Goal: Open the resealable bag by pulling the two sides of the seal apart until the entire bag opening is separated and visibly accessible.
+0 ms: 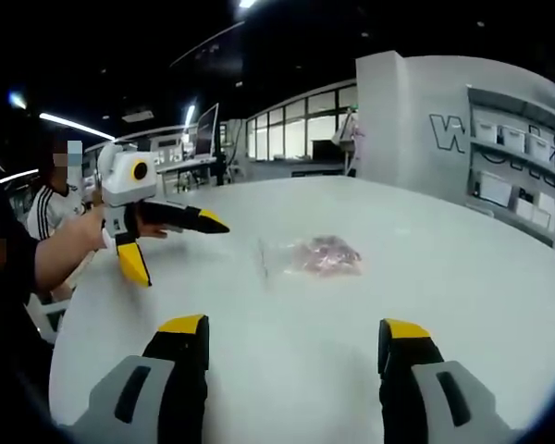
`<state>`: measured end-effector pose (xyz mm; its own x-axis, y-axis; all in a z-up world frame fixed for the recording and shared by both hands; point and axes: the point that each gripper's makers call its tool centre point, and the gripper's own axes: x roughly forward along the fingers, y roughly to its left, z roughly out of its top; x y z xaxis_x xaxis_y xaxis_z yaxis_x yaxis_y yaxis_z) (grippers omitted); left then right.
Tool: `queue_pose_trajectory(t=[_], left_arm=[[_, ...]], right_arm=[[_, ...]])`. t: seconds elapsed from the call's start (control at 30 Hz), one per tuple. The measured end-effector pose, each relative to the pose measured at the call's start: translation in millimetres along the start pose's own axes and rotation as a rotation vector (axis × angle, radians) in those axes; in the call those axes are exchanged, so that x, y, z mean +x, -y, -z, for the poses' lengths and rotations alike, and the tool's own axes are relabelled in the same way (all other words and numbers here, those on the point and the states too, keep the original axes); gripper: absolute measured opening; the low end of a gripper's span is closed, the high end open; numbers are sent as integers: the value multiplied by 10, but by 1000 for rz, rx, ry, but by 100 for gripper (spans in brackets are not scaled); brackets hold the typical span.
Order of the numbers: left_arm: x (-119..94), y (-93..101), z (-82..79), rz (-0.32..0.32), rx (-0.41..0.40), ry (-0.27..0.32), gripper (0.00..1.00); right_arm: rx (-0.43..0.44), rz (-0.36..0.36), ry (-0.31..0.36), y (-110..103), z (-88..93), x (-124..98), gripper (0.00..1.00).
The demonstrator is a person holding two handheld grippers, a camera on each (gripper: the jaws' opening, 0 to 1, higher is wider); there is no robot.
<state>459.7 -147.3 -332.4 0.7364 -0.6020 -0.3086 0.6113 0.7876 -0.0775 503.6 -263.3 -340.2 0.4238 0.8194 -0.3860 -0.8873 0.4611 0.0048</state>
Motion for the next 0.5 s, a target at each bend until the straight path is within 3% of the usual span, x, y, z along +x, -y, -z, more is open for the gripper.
queue_pose_trajectory(t=[0.5], left_arm=[[40,-18,-1,-1,-2,2,87]], right_arm=[[-2,-4,-3,1,7,11,73]])
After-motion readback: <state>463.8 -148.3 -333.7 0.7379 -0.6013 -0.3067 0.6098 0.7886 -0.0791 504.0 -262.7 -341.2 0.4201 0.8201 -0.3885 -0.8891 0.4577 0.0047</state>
